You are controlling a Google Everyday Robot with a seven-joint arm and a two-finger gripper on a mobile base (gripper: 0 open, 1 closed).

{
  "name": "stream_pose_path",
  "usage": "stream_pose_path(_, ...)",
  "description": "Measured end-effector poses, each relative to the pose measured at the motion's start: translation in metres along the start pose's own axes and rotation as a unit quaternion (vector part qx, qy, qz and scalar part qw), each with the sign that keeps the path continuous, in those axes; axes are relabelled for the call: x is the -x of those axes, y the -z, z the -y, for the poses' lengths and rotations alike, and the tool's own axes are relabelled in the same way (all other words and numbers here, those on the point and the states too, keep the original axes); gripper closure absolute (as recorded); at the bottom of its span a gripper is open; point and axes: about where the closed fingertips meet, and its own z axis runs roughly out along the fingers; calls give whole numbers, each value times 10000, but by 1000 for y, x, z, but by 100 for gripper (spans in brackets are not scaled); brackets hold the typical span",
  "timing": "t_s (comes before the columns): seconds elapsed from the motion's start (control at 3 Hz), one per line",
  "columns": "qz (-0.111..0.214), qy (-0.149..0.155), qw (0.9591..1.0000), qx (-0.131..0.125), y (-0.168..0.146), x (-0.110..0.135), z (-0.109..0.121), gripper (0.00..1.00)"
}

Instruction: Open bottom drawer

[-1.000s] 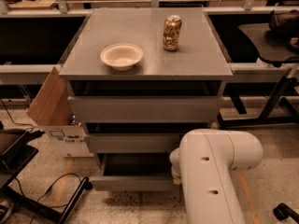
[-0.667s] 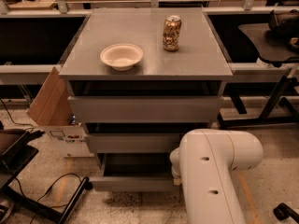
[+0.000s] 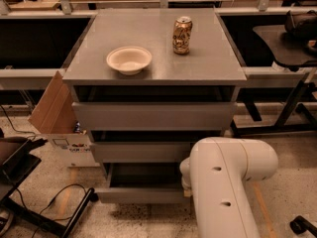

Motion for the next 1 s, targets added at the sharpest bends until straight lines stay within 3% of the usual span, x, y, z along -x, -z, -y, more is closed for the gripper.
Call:
stream_pose_path(0.67, -6, 1, 10000, 33, -3, -1, -4, 19)
stream_pose_path(1.0, -9, 2, 10000, 51, -5, -1, -6, 0)
